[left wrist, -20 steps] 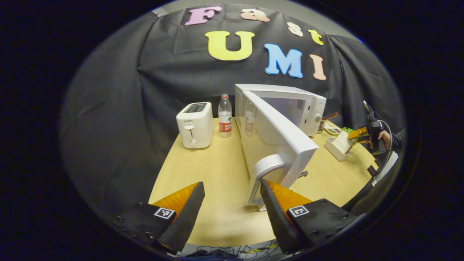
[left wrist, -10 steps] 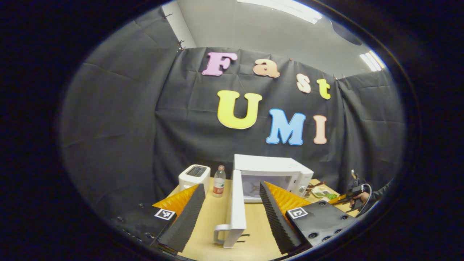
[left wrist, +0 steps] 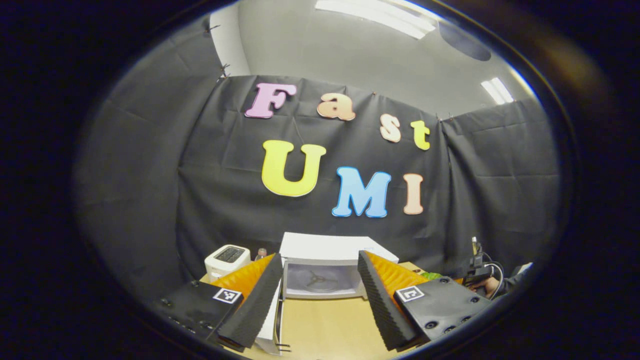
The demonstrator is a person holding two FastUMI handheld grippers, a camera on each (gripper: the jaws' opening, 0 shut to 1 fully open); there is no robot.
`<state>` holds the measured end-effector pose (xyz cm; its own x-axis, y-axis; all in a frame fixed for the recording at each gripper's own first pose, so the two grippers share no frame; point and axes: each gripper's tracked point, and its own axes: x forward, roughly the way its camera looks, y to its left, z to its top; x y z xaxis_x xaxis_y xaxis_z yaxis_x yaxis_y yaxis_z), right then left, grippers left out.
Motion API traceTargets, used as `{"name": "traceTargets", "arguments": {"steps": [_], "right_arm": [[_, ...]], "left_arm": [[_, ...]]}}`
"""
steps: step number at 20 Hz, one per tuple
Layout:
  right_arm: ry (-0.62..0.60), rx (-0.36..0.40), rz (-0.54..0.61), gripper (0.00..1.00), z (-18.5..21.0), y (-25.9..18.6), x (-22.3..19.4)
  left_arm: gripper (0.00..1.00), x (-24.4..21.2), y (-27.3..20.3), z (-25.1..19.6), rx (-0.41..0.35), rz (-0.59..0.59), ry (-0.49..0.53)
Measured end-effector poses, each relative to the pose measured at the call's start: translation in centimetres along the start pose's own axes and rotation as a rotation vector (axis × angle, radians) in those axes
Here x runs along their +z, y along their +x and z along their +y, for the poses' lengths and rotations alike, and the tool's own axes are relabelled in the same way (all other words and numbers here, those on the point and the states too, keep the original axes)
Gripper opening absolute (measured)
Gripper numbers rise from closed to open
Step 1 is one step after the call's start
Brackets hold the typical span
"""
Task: Open the microwave oven with the left hand, put the food in, and close the microwave oven.
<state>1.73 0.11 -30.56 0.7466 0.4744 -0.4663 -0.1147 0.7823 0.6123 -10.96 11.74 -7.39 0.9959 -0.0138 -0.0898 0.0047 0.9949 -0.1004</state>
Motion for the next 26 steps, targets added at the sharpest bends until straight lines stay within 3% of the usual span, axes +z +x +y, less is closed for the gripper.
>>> {"name": "traceTargets", "arguments": {"steps": [3, 5, 6, 8, 12, 15, 20, 26], "right_arm": [[0.044, 0.109, -0.024, 0.25, 4.5, 0.7, -0.2], [0.094, 0.146, -0.031, 0.26, 6.4, 1.8, -0.6], [0.116, 0.163, -0.029, 0.26, 7.3, 2.5, -0.9], [0.178, 0.189, -0.028, 0.26, 8.9, 4.2, -1.4], [0.39, 0.197, -0.069, 0.25, 11.0, 8.5, -1.6], [0.454, 0.16, -0.094, 0.25, 11.3, 11.7, -2.2], [0.637, 0.151, -0.242, 0.26, 13.0, 17.2, -1.7], [0.776, 0.102, -0.281, 0.25, 13.8, 23.7, -1.9]], "left_arm": [[0.94, 0.8, 0.3, -0.3, -0.004, 0.007, 0.025], [0.94, 1.7, 0.4, -0.3, -0.006, -0.004, 0.044], [0.99, 1.8, 0.5, -0.1, -0.002, -0.008, 0.051], [0.94, 2.0, 0.3, 0.0, 0.004, -0.013, 0.058], [0.94, 0.9, -0.3, 0.7, 0.02, 0.008, 0.077], [0.96, 0.7, -0.6, 1.2, 0.038, 0.014, 0.061], [0.94, 1.4, -0.7, 2.2, 0.08, 0.0, 0.064], [0.94, 1.7, -1.2, 3.3, 0.096, 0.003, 0.088]]}}
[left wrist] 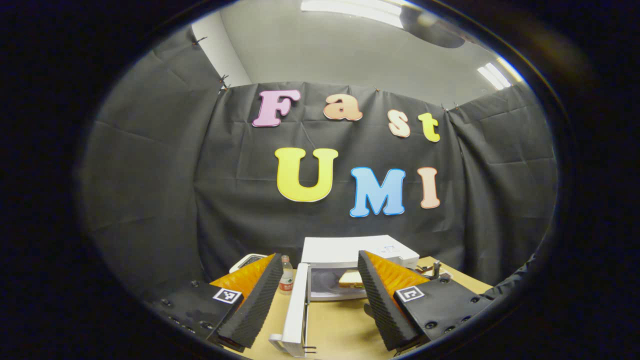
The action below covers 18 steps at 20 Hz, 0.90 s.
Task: Open the microwave oven with the left hand, put the food in, and close the microwave oven.
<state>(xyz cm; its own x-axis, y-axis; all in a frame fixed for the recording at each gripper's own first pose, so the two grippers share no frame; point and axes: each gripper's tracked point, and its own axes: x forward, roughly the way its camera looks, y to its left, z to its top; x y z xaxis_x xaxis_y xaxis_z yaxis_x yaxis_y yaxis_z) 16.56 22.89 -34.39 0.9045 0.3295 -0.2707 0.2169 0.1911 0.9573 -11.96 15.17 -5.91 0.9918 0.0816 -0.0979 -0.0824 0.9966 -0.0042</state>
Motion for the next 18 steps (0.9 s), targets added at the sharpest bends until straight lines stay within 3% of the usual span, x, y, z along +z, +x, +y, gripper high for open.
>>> {"name": "traceTargets", "arguments": {"steps": [5, 11, 18], "right_arm": [[0.01, -0.041, -0.095, 0.25, -0.8, 4.7, 0.4], [0.047, -0.031, -0.186, 0.25, -0.1, 8.5, 0.7], [0.11, -0.09, -0.274, 0.26, -2.2, 11.9, 2.0]], "left_arm": [[0.94, -1.1, -0.2, 2.0, 0.058, 0.038, -0.03], [0.94, -1.2, -1.0, 4.5, 0.127, 0.057, -0.033], [0.94, -1.5, -0.8, 5.1, 0.144, 0.084, -0.01]]}}
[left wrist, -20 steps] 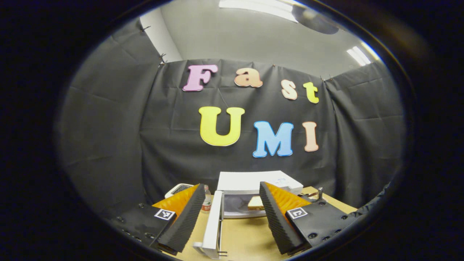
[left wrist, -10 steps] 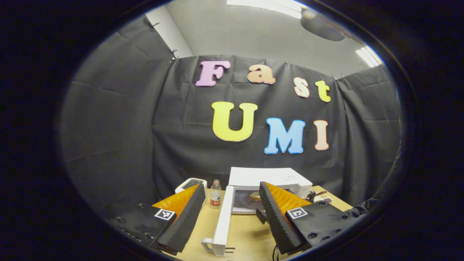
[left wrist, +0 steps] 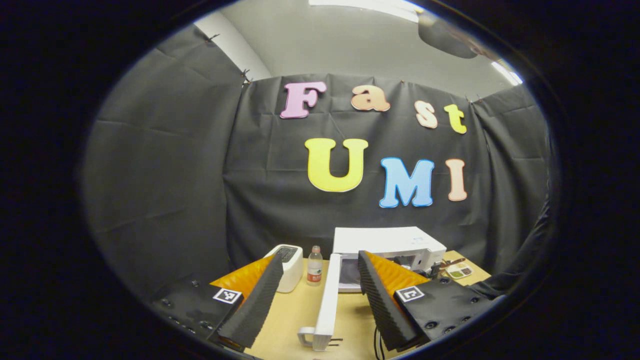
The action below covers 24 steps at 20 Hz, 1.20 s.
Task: Open the microwave oven with the left hand, put the food in, and close the microwave oven.
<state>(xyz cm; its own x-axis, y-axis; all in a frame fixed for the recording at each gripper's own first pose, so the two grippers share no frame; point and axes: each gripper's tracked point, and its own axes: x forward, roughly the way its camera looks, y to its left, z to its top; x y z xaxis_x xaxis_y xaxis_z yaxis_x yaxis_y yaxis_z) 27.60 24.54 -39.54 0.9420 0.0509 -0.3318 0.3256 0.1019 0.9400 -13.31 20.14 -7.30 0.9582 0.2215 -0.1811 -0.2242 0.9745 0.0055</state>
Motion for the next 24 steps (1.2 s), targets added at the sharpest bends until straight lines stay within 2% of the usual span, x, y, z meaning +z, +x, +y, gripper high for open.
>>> {"name": "traceTargets", "arguments": {"steps": [2, 3, 4, 7, 9, 10, 11, 12, 14, 20, 24], "right_arm": [[-0.008, -0.019, 0.005, 0.26, -0.4, 1.3, -0.3], [-0.012, -0.025, 0.009, 0.26, -0.5, 1.9, -0.3], [-0.031, -0.027, 0.012, 0.26, -0.5, 2.5, -0.5], [-0.053, -0.065, 0.01, 0.26, -0.8, 2.6, -1.0], [-0.038, -0.111, 0.029, 0.31, -2.0, 2.5, -1.6], [-0.058, -0.147, 0.062, 0.44, -2.8, 1.9, -2.1], [-0.082, -0.137, 0.077, 0.58, -2.4, 1.7, -2.0], [-0.101, -0.135, 0.084, 0.8, -2.1, 1.6, -2.0], [-0.127, -0.15, 0.1, 0.94, -2.2, 0.1, -2.1], [-0.264, -0.123, 0.18, 0.96, -2.3, -3.3, -0.9], [-0.466, -0.079, 0.288, 0.96, -2.3, -6.1, -0.4]], "left_arm": [[0.96, -0.5, 0.4, -0.2, -0.009, 0.018, -0.001], [0.94, -0.6, 0.5, -0.4, -0.014, 0.021, 0.001], [0.96, -0.4, 0.6, -0.6, -0.017, 0.015, 0.008], [0.96, -0.4, 0.9, -0.9, -0.03, 0.014, 0.013], [0.96, -0.6, 1.3, -1.2, -0.039, 0.019, 0.01], [0.94, -0.4, 1.3, -1.2, -0.046, 0.017, 0.007], [0.94, -0.6, 1.4, -1.4, -0.052, 0.015, 0.003], [0.94, -0.5, 1.4, -1.5, -0.057, 0.014, 0.001], [0.96, -0.1, 1.4, -1.7, -0.067, 0.002, -0.006], [0.96, 0.2, 1.7, -3.2, -0.112, -0.023, -0.02], [0.96, 0.1, 1.5, -4.1, -0.131, -0.035, -0.017]]}}
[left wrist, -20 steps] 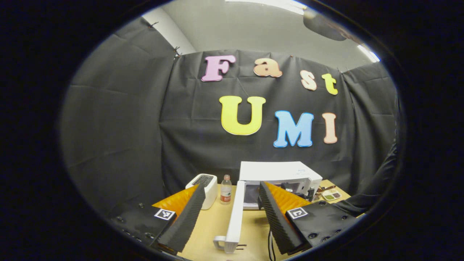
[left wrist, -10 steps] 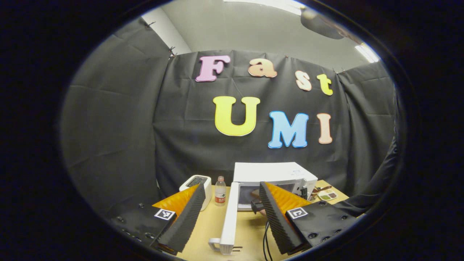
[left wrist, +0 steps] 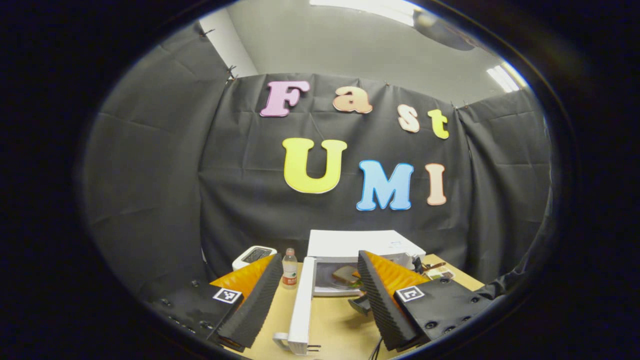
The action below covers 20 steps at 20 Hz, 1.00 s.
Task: Open the microwave oven with the left hand, put the food in, and close the microwave oven.
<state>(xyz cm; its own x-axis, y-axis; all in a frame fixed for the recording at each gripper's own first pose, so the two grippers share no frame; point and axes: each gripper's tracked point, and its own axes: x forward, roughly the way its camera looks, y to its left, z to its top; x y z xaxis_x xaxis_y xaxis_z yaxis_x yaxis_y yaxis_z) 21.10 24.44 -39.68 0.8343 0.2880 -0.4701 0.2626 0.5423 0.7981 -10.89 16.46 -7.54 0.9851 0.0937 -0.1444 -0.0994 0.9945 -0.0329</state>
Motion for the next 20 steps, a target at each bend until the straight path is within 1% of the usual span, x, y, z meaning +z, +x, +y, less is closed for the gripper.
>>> {"name": "traceTargets", "arguments": {"steps": [1, 2, 3, 5, 6, 7, 9, 12, 13, 14, 15, 18, 19, 20], "right_arm": [[-0.044, 0.002, 0.005, 0.96, -0.1, -1.0, 0.3], [-0.087, 0.002, 0.012, 0.96, -0.3, -2.1, 0.7], [-0.129, 0.013, 0.019, 0.96, -0.3, -3.0, 1.1], [-0.19, 0.029, 0.067, 0.96, -0.8, -5.1, 1.4], [-0.214, 0.038, 0.089, 0.96, -0.7, -6.2, 1.6], [-0.251, 0.048, 0.099, 0.96, -0.5, -7.7, 2.4], [-0.376, 0.057, 0.081, 0.95, -0.7, -10.5, 4.0], [-0.605, 0.074, 0.013, 0.95, 0.1, -15.6, 6.7], [-0.66, 0.085, -0.022, 0.95, 0.9, -17.3, 7.7], [-0.702, 0.089, -0.065, 0.95, 1.6, -19.1, 8.8], [-0.738, 0.093, -0.114, 0.95, 2.3, -20.8, 10.0], [-0.833, 0.112, -0.218, 0.95, 4.3, -25.3, 11.8], [-0.865, 0.125, -0.254, 0.95, 5.2, -26.6, 12.5], [-0.895, 0.138, -0.291, 0.95, 6.2, -28.1, 13.1]], "left_arm": [[0.94, -0.3, 0.1, -0.3, -0.003, -0.003, 0.002], [0.96, -0.4, 0.0, -0.6, -0.008, -0.004, 0.002], [0.96, -0.7, 0.0, -1.0, -0.013, -0.002, 0.002], [0.96, -1.2, 0.5, -1.7, -0.023, 0.004, 0.0], [0.94, -1.5, 0.8, -1.9, -0.03, 0.01, -0.003], [0.94, -2.1, 1.0, -2.2, -0.036, 0.019, -0.006], [0.94, -3.3, 1.5, -2.7, -0.041, 0.038, -0.004], [0.96, -3.7, 1.7, -3.4, -0.047, 0.039, 0.02], [0.94, -3.9, 1.8, -3.8, -0.052, 0.038, 0.027], [0.96, -3.9, 1.8, -4.0, -0.056, 0.036, 0.029], [0.94, -3.8, 2.1, -4.3, -0.059, 0.034, 0.029], [0.94, -3.7, 2.3, -4.4, -0.054, 0.03, 0.033], [0.96, -3.5, 2.3, -4.4, -0.055, 0.025, 0.035], [0.94, -3.4, 2.2, -4.5, -0.052, 0.023, 0.038]]}}
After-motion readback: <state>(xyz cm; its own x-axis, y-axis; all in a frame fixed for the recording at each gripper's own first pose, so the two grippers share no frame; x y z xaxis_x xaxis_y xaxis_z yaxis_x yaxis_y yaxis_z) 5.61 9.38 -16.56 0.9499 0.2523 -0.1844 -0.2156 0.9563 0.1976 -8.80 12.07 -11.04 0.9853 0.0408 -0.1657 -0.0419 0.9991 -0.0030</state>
